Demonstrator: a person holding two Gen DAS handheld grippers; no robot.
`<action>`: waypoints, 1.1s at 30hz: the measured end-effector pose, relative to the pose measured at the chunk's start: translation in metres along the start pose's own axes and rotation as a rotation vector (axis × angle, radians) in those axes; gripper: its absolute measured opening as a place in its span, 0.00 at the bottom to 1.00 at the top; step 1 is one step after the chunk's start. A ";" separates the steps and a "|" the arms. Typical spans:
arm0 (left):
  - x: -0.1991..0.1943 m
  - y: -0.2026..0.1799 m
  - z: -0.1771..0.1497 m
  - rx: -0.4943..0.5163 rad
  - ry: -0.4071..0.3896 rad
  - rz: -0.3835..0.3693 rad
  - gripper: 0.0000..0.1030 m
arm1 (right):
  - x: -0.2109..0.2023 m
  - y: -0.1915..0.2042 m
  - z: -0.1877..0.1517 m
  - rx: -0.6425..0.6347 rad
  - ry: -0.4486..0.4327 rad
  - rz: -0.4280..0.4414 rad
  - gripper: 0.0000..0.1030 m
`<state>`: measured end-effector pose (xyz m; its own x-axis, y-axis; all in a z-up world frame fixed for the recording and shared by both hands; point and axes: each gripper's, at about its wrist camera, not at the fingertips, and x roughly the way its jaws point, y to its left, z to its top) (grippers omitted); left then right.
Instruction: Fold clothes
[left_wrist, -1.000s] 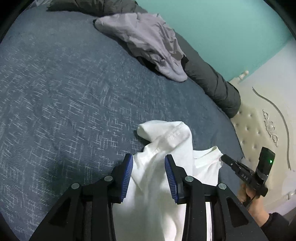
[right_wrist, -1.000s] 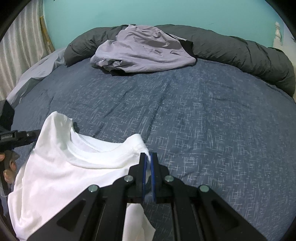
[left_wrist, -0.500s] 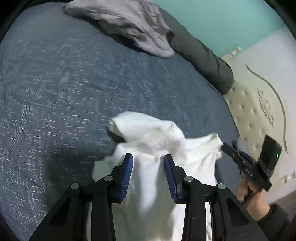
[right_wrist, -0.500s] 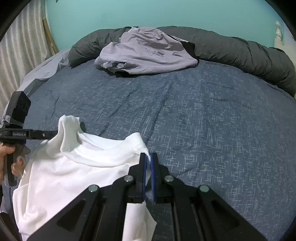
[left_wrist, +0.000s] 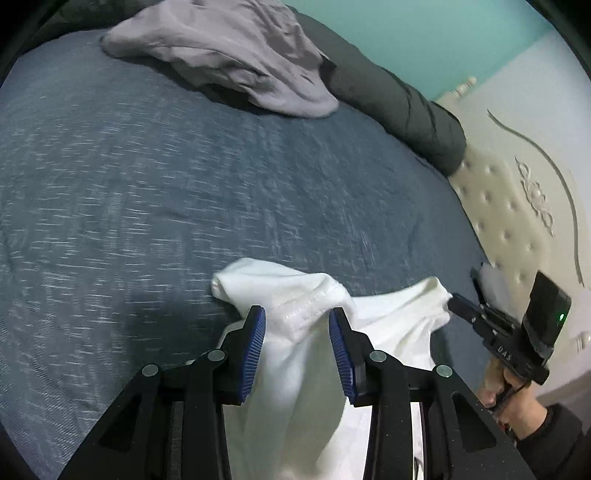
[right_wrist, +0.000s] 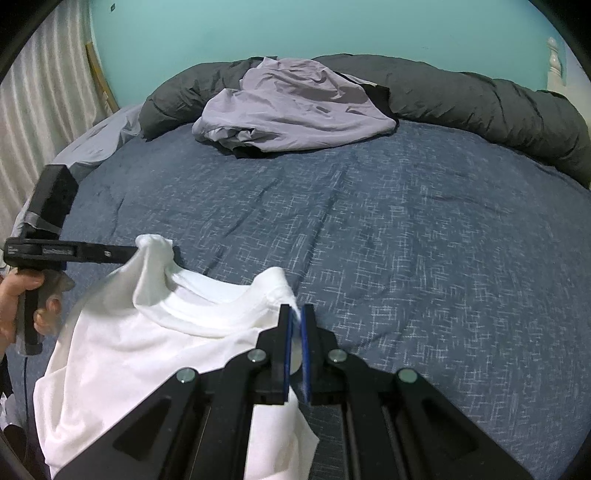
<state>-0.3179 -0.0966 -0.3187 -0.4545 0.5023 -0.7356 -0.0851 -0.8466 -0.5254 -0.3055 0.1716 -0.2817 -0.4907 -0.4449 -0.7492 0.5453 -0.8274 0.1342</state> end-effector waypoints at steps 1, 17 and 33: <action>0.004 0.000 0.000 0.003 0.005 0.006 0.38 | 0.000 0.001 0.001 -0.001 -0.001 0.002 0.04; -0.057 -0.023 0.004 0.133 -0.116 0.073 0.06 | -0.047 -0.007 0.021 0.056 -0.128 -0.006 0.04; -0.157 -0.092 0.084 0.241 -0.264 0.195 0.05 | -0.111 -0.034 0.157 0.076 -0.297 -0.152 0.04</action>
<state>-0.3135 -0.1128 -0.1189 -0.6922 0.2925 -0.6598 -0.1662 -0.9542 -0.2486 -0.3765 0.1946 -0.1011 -0.7453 -0.3854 -0.5440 0.4039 -0.9102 0.0915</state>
